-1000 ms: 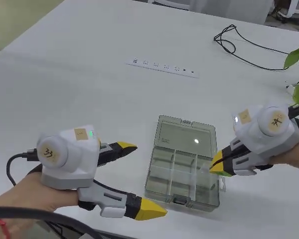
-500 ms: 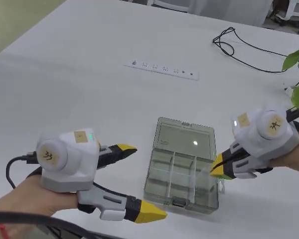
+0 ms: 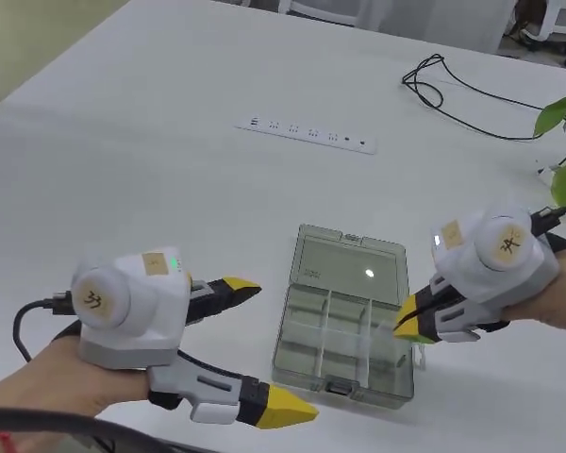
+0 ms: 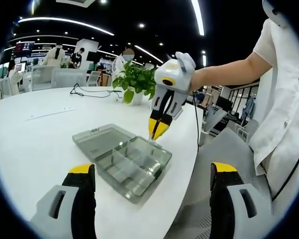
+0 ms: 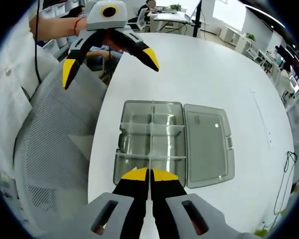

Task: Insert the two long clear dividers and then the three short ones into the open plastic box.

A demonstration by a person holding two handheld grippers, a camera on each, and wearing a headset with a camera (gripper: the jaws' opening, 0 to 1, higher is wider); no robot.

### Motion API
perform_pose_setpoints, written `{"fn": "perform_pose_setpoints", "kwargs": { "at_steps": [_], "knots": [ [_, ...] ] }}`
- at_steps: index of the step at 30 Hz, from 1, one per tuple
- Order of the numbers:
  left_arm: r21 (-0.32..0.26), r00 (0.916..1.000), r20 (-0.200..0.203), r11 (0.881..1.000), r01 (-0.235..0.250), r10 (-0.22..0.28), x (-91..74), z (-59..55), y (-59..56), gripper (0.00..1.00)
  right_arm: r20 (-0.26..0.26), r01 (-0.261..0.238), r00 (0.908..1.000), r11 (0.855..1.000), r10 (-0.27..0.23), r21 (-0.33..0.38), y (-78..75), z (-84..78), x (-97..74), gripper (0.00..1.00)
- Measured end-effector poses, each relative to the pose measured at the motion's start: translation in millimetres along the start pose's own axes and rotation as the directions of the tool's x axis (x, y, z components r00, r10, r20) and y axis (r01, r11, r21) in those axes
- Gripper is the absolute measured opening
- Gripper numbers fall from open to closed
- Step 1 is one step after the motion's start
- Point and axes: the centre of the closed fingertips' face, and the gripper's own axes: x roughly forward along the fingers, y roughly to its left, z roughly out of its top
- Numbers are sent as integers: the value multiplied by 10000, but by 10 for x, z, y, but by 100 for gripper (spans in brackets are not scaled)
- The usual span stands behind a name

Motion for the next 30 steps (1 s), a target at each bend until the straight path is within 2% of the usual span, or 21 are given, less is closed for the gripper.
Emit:
{"fn": "perform_pose_setpoints", "kwargs": {
  "at_steps": [5,10,30],
  "knots": [
    [24,10000,23,10000,2,-2,7,6,-4,98,53,-206,9998,9993,204,304,-6,-49,65,3],
    [-7,10000,84,10000,-25,25,3,16,-5,98,134,-250,9996,9992,245,307,4,-59,91,3],
    [-126,9999,36,9999,-101,102,0,-1,22,99,343,11,9994,9993,-24,385,-1,-171,319,3]
  ]
}}
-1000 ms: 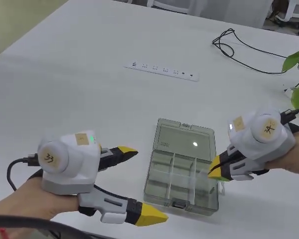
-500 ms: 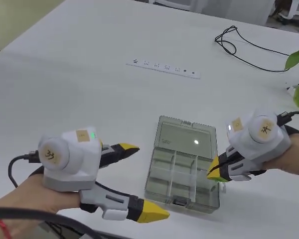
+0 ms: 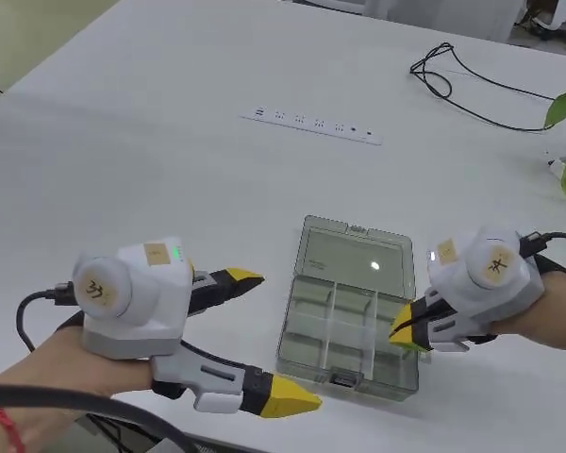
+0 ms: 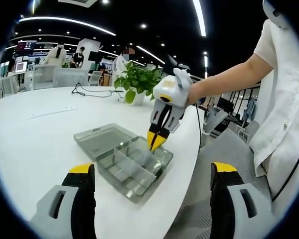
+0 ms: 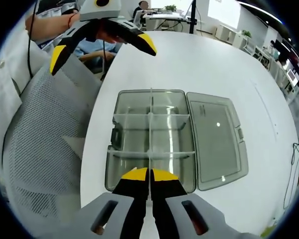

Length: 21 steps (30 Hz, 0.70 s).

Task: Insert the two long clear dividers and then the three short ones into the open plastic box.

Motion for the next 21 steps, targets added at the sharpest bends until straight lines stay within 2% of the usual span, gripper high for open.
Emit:
{"fn": "perform_pose_setpoints", "kwargs": {
  "at_steps": [10,17,21],
  "knots": [
    [17,10000,-48,10000,5,-5,-7,-3,4,98,-240,55,9997,9998,-60,-215,-10,-22,58,3],
    [6,9999,-121,10000,8,-8,-24,-33,9,98,-186,130,9997,9998,-133,-147,-11,-20,57,3],
    [-1,9998,-176,10000,-16,16,-43,-52,11,99,-230,361,9991,9993,-362,-36,-41,-51,32,7]
  ]
}}
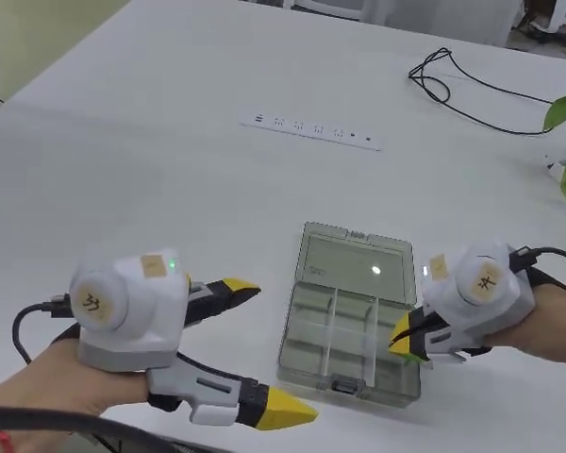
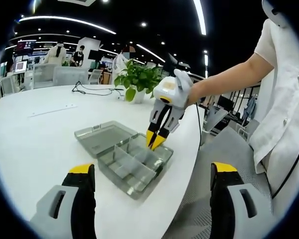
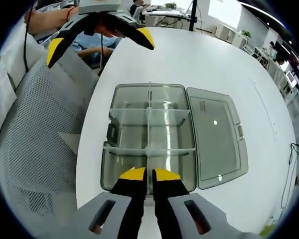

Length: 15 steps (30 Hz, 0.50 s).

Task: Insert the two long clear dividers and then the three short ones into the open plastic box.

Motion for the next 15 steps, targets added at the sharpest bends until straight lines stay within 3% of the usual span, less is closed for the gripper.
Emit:
{"fn": "perform_pose_setpoints", "kwargs": {
  "at_steps": [8,15],
  "knots": [
    [35,9999,-100,9999,-95,96,-43,-23,47,99,701,487,9961,9962,-537,720,-64,34,-207,14],
    [105,9997,-203,9999,-97,99,-50,-35,65,100,1508,1038,9804,9829,-1268,1519,-95,50,-462,19]
  ]
}}
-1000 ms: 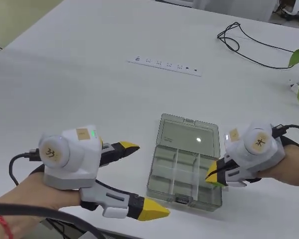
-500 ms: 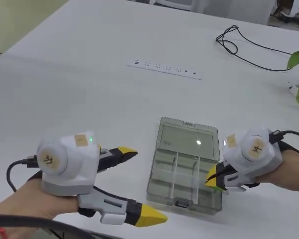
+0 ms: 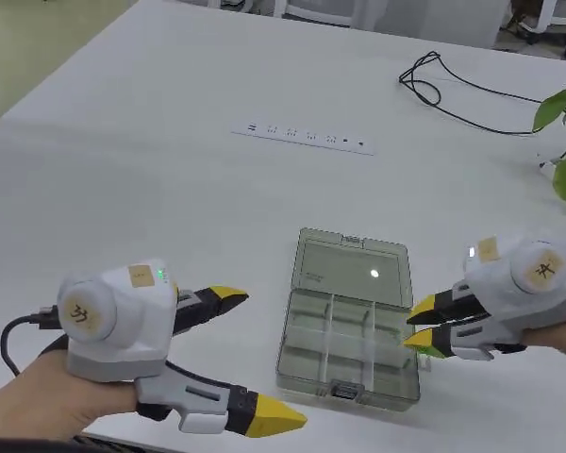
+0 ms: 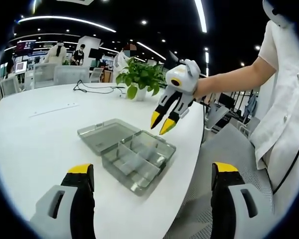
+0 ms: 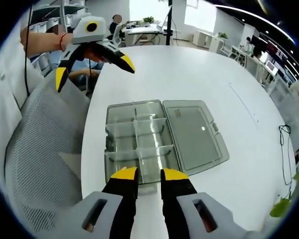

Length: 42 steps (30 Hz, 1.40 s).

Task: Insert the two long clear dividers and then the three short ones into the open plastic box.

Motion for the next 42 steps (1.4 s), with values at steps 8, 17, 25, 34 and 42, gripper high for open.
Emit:
{"fn": "perform_pose_setpoints", "kwargs": {
  "at_steps": [8,17,25,34,42],
  "knots": [
    [103,9999,-115,9999,52,-51,-8,8,5,100,615,552,9963,9955,-599,764,30,-51,-216,27],
    [270,9999,-155,9996,34,-30,-22,32,15,100,1117,1089,9854,9799,-1285,1670,73,-245,-384,35],
    [348,9996,-286,9994,-59,69,-21,7,41,100,1596,1418,9707,9643,-1798,2237,106,-390,-513,47],
    [385,9991,-369,9991,-180,195,10,-44,54,100,1903,1761,9522,9383,-2391,2976,100,-544,-552,58],
    [359,9985,-418,9988,-324,339,-1,-70,111,100,1986,1987,9412,9230,-2735,3294,114,-568,-563,65]
  ]
}}
